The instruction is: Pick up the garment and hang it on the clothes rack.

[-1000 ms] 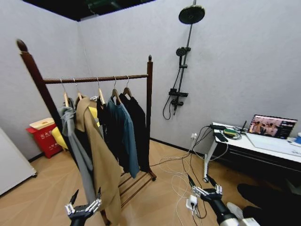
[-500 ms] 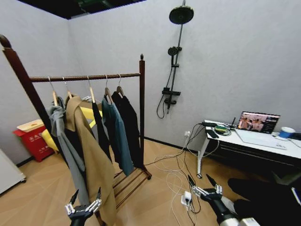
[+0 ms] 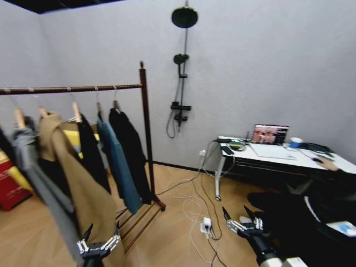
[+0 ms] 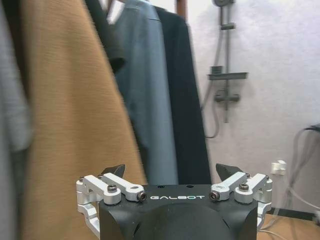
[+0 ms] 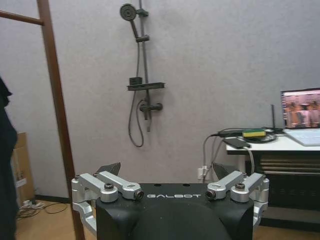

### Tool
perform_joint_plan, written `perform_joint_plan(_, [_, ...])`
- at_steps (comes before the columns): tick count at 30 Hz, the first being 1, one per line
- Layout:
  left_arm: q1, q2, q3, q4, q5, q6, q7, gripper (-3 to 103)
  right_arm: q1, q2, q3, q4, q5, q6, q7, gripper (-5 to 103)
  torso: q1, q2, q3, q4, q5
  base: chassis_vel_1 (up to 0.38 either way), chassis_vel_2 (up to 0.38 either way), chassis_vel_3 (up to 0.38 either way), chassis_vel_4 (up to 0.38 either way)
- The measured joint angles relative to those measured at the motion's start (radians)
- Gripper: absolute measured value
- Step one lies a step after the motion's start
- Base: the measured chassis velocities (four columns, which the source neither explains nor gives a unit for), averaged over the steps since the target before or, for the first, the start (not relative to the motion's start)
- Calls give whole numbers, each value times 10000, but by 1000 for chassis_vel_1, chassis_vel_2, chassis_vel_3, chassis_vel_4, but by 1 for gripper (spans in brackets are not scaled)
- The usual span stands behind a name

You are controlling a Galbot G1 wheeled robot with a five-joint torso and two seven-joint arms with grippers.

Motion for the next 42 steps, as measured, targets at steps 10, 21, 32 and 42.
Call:
perform_joint_plan(10, [0,0,0,-1,0,0,0,100,0,0,0,0,0,0,0,100,-170,-350,-180,2,-1,-120,-132,-128,-117])
perform_joint_plan(21, [0,0,0,0,0,0,0,100,-1,0,0,0,0,0,0,100,-348,-712,-364,1,0,-127,-124,-129,-131])
perform_joint_plan(32, [0,0,0,0,0,0,3,100,0,0,0,0,0,0,0,100,-422,-867,-450,1,-1,-66,-59,-67,-66])
perform_joint_plan(42, [0,0,0,0,0,0,2,100,0,0,0,0,0,0,0,100,-154,-295,-157,0,0,0,0,0,0])
